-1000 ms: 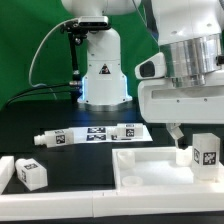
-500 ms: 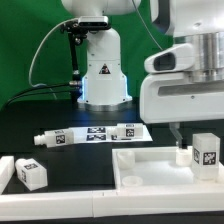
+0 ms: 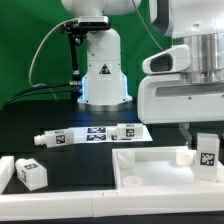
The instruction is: Assemble one leg
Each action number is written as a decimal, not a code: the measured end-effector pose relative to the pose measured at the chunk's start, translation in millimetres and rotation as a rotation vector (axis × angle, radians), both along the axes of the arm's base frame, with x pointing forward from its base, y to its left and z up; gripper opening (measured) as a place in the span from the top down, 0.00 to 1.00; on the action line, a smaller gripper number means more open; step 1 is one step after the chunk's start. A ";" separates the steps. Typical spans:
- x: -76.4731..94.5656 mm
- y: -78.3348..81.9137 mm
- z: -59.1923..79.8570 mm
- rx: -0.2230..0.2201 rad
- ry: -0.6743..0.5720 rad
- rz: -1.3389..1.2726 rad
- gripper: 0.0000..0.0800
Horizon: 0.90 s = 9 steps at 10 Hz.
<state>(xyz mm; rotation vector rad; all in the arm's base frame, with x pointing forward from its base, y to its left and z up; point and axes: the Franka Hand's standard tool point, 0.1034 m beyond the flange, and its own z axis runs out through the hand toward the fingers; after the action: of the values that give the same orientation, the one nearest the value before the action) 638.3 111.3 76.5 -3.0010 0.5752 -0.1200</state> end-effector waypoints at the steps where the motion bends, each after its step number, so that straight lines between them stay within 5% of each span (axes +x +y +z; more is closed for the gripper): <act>1: -0.3 -0.4 -0.5 0.008 0.005 -0.098 0.64; 5: -1.0 1.0 -1.6 0.049 0.032 -0.563 0.64; 9: 0.4 1.8 -2.9 0.168 0.097 -1.110 0.64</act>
Offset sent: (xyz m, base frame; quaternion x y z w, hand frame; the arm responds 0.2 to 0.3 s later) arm 0.0007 -0.0026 -0.0040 -0.0317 0.0134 0.2809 0.9591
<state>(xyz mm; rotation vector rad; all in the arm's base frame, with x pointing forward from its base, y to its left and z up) 638.7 113.1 73.5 -2.1736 2.0288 0.0146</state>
